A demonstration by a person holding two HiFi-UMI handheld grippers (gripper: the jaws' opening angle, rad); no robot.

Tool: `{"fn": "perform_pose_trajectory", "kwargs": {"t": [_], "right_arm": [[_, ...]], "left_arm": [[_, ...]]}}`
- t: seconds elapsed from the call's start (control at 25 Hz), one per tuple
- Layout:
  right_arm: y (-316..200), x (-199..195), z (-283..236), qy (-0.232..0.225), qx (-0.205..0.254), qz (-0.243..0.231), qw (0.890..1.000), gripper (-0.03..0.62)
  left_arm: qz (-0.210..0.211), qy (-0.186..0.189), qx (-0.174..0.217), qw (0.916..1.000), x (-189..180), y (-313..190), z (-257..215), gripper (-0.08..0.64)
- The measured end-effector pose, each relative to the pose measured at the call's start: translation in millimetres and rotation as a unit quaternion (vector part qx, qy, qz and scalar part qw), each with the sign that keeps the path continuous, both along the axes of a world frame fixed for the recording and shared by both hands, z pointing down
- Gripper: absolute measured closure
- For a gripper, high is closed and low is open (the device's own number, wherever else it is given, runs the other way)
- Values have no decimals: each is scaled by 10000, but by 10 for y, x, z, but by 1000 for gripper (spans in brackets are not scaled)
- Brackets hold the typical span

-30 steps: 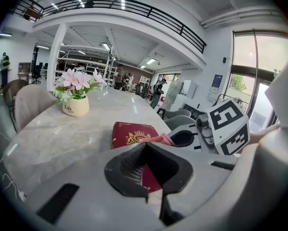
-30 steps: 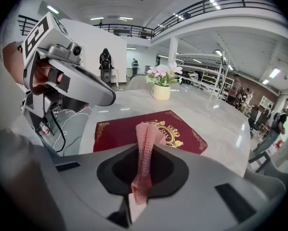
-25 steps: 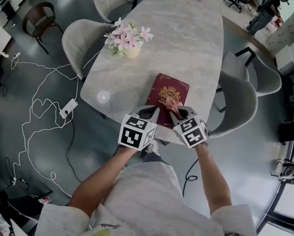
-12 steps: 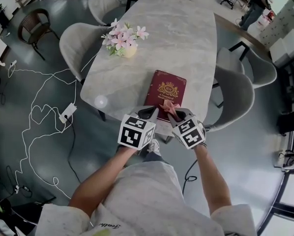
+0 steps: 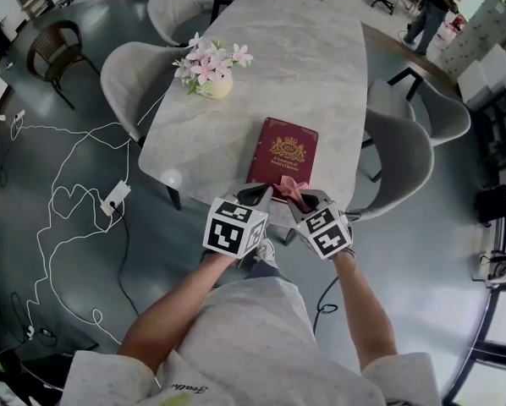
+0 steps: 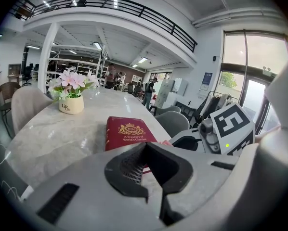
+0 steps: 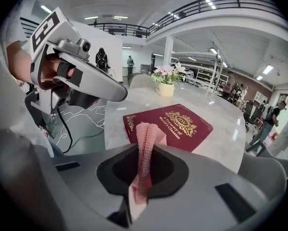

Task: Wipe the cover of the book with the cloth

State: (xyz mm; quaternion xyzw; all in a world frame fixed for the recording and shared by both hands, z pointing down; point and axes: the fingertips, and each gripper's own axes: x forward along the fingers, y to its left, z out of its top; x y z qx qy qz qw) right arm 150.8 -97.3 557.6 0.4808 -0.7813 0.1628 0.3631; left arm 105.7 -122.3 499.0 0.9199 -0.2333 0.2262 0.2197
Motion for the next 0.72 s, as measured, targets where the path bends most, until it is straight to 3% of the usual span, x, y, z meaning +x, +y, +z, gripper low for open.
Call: {"fn": "perform_pose_trajectory", "kwargs": {"t": [0.4,0.72], "right_arm": [[77,-9,-131,42,89,-19,9999,577],[-125,163,-487,134,412,-112,9990,576]], "left_arm": [[76,46,7,10000,31,40,-12,552],[-11,92,59,9999,107,-48,-58,552]]}}
